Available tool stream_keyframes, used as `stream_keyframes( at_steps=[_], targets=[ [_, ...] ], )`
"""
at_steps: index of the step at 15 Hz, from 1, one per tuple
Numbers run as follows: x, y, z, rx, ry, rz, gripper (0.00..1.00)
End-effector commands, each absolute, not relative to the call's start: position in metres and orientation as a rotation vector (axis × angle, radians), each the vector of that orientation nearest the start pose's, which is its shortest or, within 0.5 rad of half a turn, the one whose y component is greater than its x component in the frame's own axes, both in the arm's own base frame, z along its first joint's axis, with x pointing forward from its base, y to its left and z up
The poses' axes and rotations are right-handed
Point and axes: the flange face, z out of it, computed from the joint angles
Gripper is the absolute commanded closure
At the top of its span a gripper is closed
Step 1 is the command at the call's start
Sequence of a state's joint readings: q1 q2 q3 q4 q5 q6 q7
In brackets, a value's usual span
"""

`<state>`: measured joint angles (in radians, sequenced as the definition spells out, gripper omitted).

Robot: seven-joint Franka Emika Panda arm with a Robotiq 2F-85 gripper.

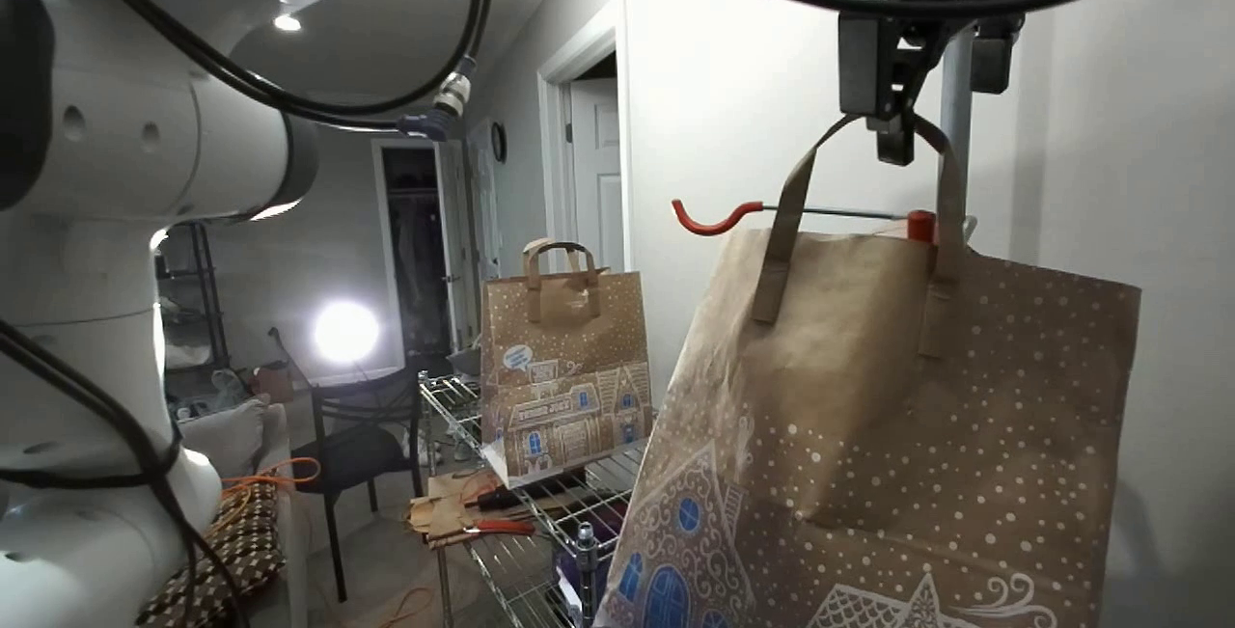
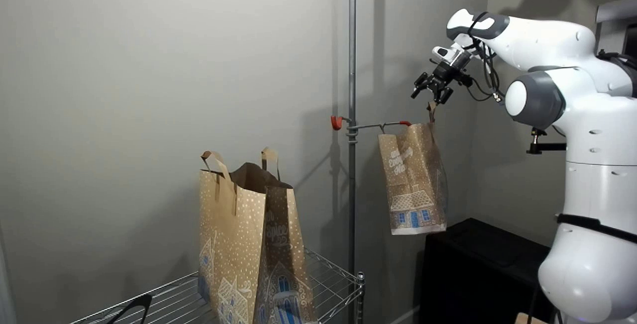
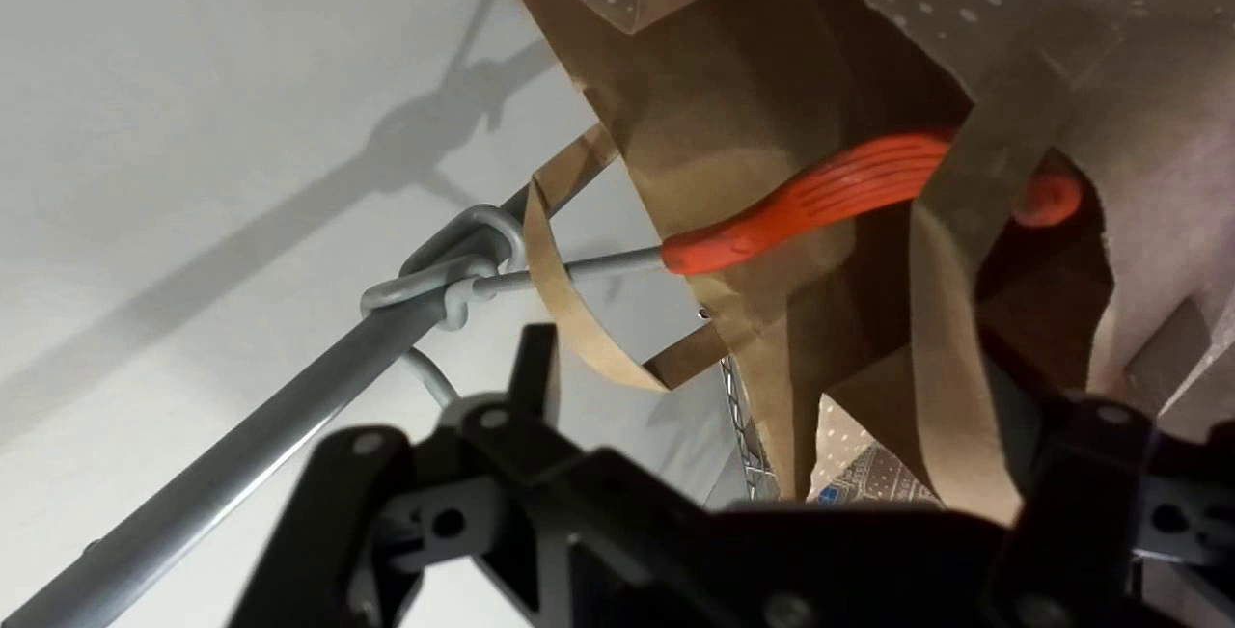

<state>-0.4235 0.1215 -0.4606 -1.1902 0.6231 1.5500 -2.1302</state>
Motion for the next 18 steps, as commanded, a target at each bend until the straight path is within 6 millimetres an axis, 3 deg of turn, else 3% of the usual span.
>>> stream_keyframes(
  at_steps=[1, 6, 12, 18],
  targets=[
    [0.450, -0.375, 0.745, -2.497, -2.012, -0.921, 0.00],
    [0.467, -0.365, 0.732, -2.473, -2.051, -0.858, 0.00],
    [0.458, -0.375, 0.723, -2.671, -2.194, -0.279, 0.00],
    [0.458, -0.357, 0.713, -2.685, -2.202, -0.084, 0.00]
  ],
)
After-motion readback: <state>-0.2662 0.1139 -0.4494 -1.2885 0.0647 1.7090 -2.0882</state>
